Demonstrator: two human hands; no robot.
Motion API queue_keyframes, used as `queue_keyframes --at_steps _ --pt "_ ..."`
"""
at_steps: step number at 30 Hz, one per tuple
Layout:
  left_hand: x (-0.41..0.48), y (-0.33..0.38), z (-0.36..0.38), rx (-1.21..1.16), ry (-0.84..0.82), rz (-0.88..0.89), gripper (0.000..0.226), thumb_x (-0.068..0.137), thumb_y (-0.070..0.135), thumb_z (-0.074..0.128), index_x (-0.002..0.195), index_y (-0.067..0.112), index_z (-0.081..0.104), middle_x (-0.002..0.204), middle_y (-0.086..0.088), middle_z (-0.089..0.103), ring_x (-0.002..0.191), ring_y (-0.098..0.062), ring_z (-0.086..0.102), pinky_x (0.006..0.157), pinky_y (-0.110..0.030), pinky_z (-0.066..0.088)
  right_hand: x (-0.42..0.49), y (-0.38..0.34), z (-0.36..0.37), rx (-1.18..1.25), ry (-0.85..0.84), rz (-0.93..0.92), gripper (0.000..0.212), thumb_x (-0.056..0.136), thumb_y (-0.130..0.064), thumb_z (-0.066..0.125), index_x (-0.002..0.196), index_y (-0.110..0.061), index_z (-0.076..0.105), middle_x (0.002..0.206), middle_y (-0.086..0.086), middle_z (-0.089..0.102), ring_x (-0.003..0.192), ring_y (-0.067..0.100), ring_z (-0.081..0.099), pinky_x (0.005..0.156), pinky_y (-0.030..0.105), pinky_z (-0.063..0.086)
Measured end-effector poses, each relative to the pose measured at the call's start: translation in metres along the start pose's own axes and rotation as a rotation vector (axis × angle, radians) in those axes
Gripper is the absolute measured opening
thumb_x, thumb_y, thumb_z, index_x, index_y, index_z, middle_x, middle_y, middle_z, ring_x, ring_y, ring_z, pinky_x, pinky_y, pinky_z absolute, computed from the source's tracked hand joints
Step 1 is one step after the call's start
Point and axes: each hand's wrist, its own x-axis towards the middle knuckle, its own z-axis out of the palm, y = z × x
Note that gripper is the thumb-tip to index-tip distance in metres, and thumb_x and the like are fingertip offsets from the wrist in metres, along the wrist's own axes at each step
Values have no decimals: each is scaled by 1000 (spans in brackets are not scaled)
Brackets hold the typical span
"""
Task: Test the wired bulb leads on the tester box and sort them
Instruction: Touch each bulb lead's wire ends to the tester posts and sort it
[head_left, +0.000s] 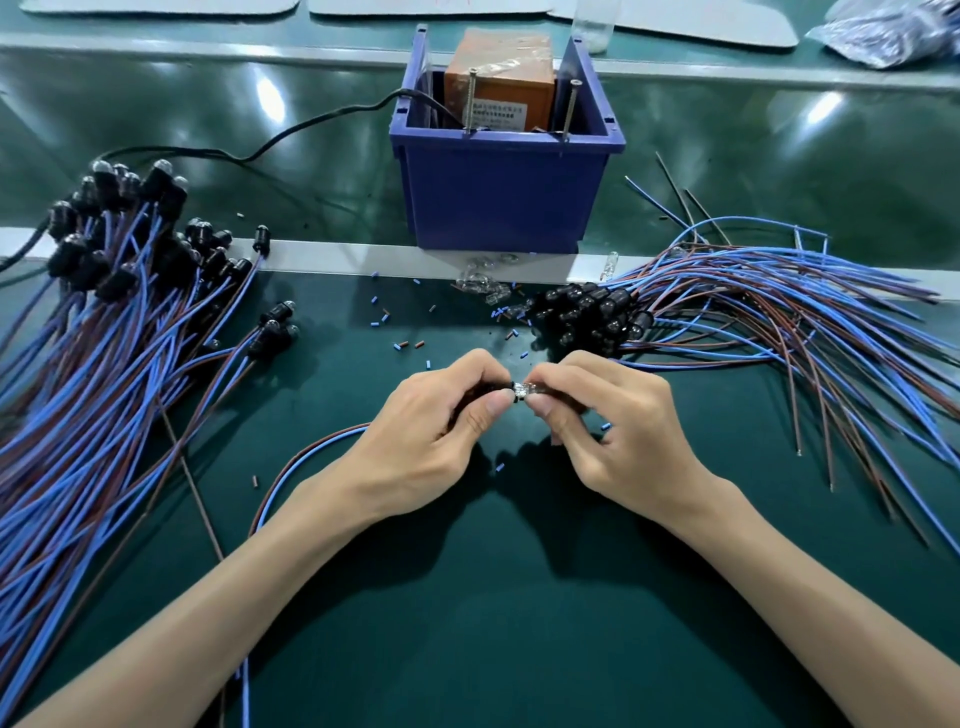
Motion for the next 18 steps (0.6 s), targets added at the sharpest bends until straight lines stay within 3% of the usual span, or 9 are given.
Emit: queue_keyframes --at_steps 7,13,16,18 --pt "-1 0 1 2 10 -17 13 91 27 50 80 30 45 55 5 36 51 -11 28 51 -18 25 -6 -1 2 -131 5 -93 12 82 6 65 93 7 71 76 15 64 58 28 59 53 33 49" --pt "0 0 1 1 0 -37 14 89 27 51 77 31 45 51 8 34 50 -11 28 51 -17 24 -6 0 1 -234 -98 -152 18 80 13 62 97 10 69 73 17 58 56 29 52 58 24 42" --pt "0 0 1 3 0 -49 14 89 27 50 76 29 45 53 6 35 51 -13 28 52 -19 24 -5 -4 1 -127 -94 -92 15 84 6 63 98 9 68 79 16 61 62 27 56 59 29 47" --pt "0 1 0 -13 3 -55 14 88 27 50 75 28 46 54 5 36 52 -13 29 52 -20 25 -3 -6 2 41 -82 -2 16 86 1 62 98 8 69 78 12 63 61 18 58 61 23 48"
